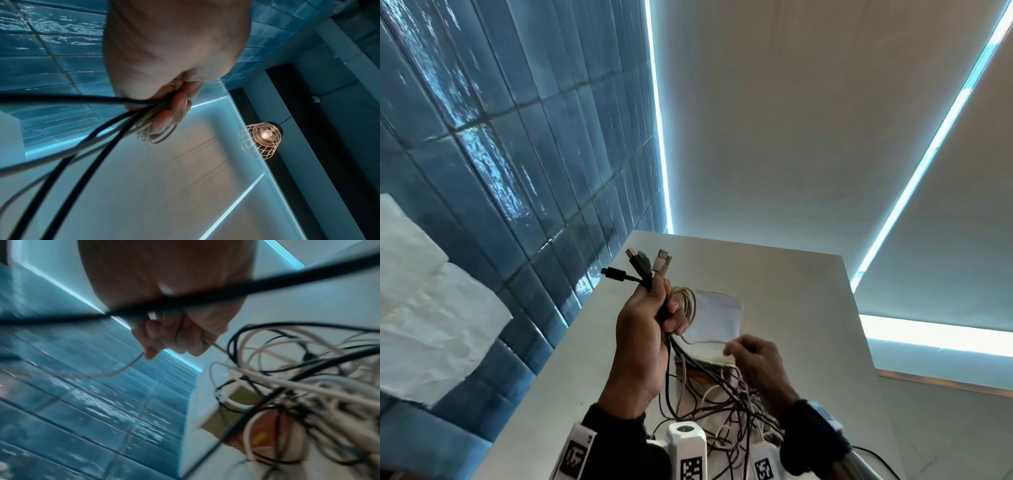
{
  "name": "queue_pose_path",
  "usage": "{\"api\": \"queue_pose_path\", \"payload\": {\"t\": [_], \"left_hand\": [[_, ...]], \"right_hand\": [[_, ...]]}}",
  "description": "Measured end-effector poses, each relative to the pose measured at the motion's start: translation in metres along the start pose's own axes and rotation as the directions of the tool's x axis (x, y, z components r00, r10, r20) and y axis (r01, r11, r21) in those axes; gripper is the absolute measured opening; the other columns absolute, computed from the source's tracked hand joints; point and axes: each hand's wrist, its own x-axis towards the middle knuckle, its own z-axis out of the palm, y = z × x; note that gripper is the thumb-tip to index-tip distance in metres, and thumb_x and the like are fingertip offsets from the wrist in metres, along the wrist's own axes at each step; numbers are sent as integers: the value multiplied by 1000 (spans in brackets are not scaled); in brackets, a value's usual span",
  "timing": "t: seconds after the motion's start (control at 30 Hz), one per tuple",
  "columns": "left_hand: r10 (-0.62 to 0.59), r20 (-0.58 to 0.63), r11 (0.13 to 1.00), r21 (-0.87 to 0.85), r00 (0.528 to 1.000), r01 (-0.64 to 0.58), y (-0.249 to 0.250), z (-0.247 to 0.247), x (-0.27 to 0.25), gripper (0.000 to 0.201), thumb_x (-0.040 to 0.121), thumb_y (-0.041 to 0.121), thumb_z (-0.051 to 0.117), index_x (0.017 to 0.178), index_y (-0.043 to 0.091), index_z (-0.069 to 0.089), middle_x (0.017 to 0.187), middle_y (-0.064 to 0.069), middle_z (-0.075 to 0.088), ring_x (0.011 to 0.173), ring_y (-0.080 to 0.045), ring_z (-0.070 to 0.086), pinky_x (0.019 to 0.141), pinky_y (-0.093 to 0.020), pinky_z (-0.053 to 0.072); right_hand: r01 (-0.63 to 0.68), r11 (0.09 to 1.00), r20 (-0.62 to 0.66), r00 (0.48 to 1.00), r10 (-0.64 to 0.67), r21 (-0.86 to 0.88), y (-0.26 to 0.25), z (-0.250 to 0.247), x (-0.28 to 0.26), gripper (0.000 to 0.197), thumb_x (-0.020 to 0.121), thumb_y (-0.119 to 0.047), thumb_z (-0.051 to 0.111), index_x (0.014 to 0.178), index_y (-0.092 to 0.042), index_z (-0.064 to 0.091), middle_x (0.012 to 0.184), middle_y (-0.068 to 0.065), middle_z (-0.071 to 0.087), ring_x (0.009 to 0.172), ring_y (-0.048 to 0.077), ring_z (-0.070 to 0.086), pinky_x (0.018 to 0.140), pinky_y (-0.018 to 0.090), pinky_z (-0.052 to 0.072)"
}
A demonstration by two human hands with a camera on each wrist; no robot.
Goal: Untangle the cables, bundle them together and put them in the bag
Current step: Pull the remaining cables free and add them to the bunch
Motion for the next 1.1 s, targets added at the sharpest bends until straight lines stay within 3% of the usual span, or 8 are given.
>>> {"api": "queue_pose_path", "payload": {"t": [0.07,0.2,0.4,0.57,0.67,0.8,0.97,1.1], "left_hand": [[-6,-12,1000,7,1000,6,-1,-1,1,33,102,23,38,78,3,48,62,1,34,48,-10,25,52,-26,24],[-24,-20,996,85,1000,25,-8,3,-1,28,102,22,38,81,16,55,61,-1,40,48,-13,32,52,-28,27],[-85,-74,978,186,994,97,-13,8,2,24,102,24,38,88,12,53,66,-7,66,60,-18,60,72,-37,41],[-201,23,977,-67,979,202,-9,9,0,26,98,25,41,82,9,53,71,-13,64,66,-23,62,68,-34,50],[-187,76,956,-215,979,199,-3,8,0,22,91,26,47,78,9,53,70,-11,57,68,-21,57,66,-30,56],[-112,111,974,-186,988,131,0,9,0,18,88,27,46,78,13,48,65,-7,53,54,-17,47,64,-32,42],[-73,89,989,-120,993,83,0,2,2,22,97,25,40,78,15,47,61,-3,46,48,-13,31,59,-31,29],[-64,70,994,-84,996,70,-1,0,2,24,98,24,39,77,14,47,61,-2,42,48,-13,27,55,-29,28]], "right_hand": [[70,992,-30,997,-68,100,-20,0,2,16,89,-6,61,74,-5,66,48,-7,38,40,7,27,38,17,22],[224,933,-6,973,-232,281,-58,5,-3,16,86,-11,66,82,4,61,55,3,34,47,12,21,43,22,16],[327,887,153,908,-391,325,-72,11,-22,9,84,-8,63,81,-1,65,60,6,44,51,10,33,46,16,30],[253,929,287,900,-329,270,-60,7,-29,7,81,-8,64,80,-3,69,62,-1,56,54,8,43,51,18,35],[185,952,302,918,-256,244,-45,1,-26,12,83,-16,65,80,-5,69,62,0,53,55,10,42,52,21,32],[151,972,278,940,-198,180,-23,-2,-19,21,87,-22,63,73,-6,66,60,-3,53,55,8,45,53,18,36],[93,995,242,966,-95,22,17,-2,-10,37,83,-39,67,69,-5,63,66,10,47,65,21,39,57,28,30],[58,998,240,969,-54,-11,33,-3,-5,26,88,-28,63,70,-10,66,65,4,51,64,16,43,57,22,33]]}}
